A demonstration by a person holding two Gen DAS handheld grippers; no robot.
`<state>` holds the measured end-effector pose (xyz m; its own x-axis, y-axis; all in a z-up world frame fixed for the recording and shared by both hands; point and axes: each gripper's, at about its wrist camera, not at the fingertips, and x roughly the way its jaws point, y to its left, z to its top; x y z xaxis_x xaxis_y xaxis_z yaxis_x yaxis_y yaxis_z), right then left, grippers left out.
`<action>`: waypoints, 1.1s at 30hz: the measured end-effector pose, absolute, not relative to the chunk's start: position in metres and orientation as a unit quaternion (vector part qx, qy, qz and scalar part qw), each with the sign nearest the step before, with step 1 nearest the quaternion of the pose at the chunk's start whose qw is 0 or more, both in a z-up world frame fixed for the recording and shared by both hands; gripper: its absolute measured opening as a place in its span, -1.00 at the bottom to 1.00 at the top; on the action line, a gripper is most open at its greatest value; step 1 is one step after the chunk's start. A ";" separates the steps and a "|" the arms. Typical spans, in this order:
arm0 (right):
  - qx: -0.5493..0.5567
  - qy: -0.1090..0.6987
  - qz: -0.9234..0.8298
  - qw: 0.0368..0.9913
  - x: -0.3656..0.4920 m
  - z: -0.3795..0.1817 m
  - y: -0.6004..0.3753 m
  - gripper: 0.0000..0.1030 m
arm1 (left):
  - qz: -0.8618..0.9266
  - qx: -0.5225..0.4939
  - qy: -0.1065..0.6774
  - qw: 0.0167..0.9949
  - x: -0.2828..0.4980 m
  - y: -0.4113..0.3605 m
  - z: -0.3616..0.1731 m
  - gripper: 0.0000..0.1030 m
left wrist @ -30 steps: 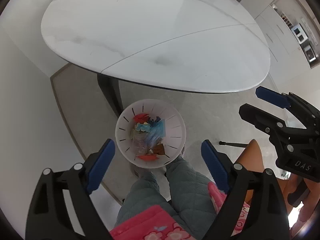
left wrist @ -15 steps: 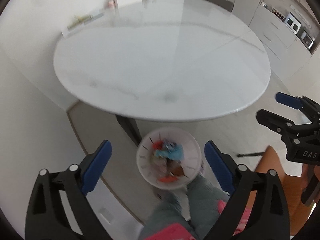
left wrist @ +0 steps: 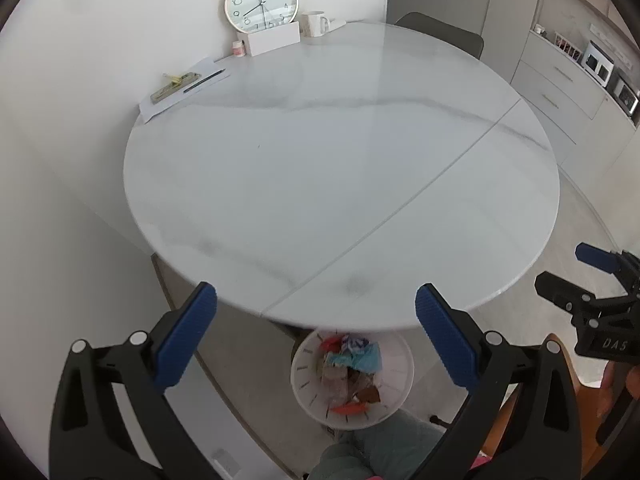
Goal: Collect trash
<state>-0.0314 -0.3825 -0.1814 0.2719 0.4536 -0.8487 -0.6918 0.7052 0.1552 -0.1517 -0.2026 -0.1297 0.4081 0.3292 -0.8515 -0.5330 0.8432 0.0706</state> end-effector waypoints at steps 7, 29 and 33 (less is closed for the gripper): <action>-0.103 0.481 0.367 0.790 0.025 -0.180 -0.371 0.96 | 0.252 -0.094 0.472 0.840 -0.099 -0.180 -0.121 0.85; -0.034 0.392 0.200 0.897 -0.014 -0.097 -0.336 0.96 | 0.113 0.006 0.428 0.897 -0.085 -0.123 -0.063 0.85; -0.014 0.360 0.174 0.916 -0.028 -0.071 -0.341 0.96 | 0.099 0.015 0.404 0.909 -0.090 -0.120 -0.040 0.85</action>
